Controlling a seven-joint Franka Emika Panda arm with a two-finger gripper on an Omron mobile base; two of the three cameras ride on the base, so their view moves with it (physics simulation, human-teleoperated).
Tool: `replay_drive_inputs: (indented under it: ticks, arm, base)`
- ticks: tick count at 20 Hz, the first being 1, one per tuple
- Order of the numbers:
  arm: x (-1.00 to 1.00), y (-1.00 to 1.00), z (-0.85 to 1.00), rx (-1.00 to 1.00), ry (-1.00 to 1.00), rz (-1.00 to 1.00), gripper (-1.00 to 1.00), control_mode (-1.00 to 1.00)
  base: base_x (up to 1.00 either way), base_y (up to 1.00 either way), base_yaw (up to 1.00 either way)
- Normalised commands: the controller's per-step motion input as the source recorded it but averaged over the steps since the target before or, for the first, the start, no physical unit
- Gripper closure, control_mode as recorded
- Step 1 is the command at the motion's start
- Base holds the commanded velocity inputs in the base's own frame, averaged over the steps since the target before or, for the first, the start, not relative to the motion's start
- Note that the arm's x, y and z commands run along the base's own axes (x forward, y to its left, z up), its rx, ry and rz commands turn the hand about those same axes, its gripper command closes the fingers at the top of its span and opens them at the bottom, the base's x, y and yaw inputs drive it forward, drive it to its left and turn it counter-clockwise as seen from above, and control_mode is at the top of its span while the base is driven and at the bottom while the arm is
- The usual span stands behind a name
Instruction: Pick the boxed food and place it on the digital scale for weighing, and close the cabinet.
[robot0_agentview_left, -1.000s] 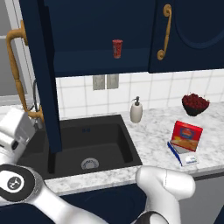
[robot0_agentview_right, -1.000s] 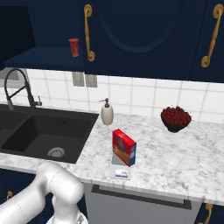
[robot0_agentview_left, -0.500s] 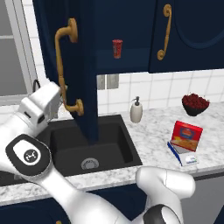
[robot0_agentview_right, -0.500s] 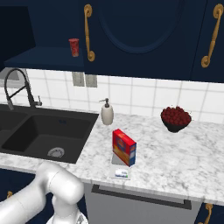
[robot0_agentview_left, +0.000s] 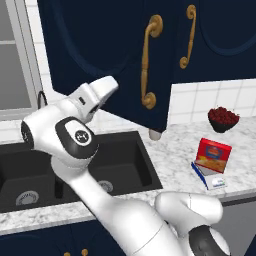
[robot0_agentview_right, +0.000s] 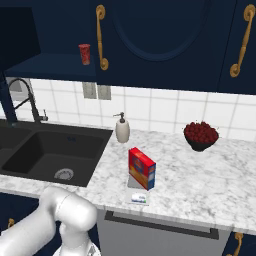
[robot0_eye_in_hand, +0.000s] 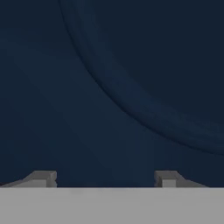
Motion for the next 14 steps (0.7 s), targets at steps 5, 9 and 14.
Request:
replay_drive_inputs:
  ticks: [5,9,14]
  arm:
    - [0.96,-0.86,0.00,0.20,-0.01,0.25,-1.00,-1.00]
    - [0.97,-0.77,0.00,0.17,-0.02,0.28,-1.00,-1.00]
    - [0.95,-0.45,-0.02,0.06,-0.03,0.27,-1.00,-1.00]
  base:
    - [0.00,0.00,0.00]
    - [0.00,0.00,0.00]
    - [0.00,0.00,0.00]
